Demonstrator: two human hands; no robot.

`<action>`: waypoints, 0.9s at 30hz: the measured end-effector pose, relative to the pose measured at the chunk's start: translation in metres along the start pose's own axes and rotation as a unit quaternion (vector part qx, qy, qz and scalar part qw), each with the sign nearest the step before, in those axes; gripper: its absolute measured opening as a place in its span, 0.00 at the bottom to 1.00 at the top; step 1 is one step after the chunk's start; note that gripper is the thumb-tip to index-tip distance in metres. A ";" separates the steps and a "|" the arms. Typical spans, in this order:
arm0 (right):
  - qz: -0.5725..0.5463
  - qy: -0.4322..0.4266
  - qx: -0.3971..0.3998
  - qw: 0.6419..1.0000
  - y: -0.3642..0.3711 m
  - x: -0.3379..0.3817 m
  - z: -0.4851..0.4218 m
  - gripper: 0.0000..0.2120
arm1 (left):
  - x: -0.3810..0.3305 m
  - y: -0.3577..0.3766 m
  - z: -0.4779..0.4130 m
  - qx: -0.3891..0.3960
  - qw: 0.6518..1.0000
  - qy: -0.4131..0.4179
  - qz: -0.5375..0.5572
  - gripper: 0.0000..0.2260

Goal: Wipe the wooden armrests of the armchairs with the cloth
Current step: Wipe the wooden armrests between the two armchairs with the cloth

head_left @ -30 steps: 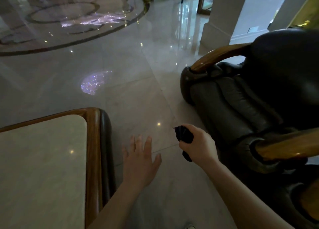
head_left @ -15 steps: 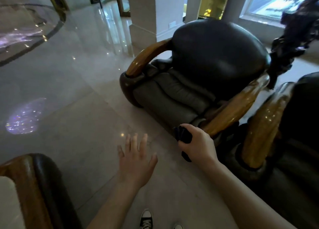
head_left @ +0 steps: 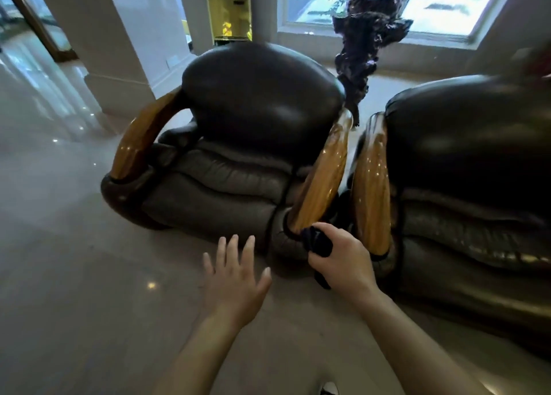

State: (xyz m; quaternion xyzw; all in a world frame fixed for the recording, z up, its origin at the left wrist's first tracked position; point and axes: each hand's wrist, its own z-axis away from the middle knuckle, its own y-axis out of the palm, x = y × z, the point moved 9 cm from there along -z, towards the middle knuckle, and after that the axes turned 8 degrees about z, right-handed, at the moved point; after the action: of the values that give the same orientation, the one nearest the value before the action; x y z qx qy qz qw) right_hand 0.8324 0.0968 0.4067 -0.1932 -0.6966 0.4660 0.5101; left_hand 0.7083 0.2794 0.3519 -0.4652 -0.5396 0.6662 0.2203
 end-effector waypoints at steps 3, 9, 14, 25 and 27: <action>-0.006 0.041 -0.037 0.998 -0.025 -0.032 -0.018 0.25 | -0.043 0.011 -0.037 0.006 0.998 0.055 0.009 0.31; -0.017 0.052 -0.033 0.998 -0.035 -0.053 -0.035 0.26 | -0.075 0.021 -0.061 0.028 0.996 0.090 -0.005 0.32; -0.030 0.062 -0.043 0.997 -0.055 -0.103 -0.087 0.26 | -0.123 0.041 -0.114 0.043 0.994 0.104 -0.014 0.32; -0.029 0.100 -0.049 0.993 -0.074 -0.177 -0.161 0.24 | -0.181 0.079 -0.204 0.065 0.989 0.128 -0.027 0.34; -0.025 0.109 -0.047 0.993 -0.071 -0.185 -0.172 0.25 | -0.182 0.086 -0.220 0.075 0.988 0.131 -0.030 0.34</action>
State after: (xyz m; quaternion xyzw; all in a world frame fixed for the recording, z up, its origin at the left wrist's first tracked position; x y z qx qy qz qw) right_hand 1.0753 0.0021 0.3766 -0.2495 -0.6625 0.3956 0.5851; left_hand 0.9999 0.2202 0.3454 -0.5141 -0.4684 0.6315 0.3429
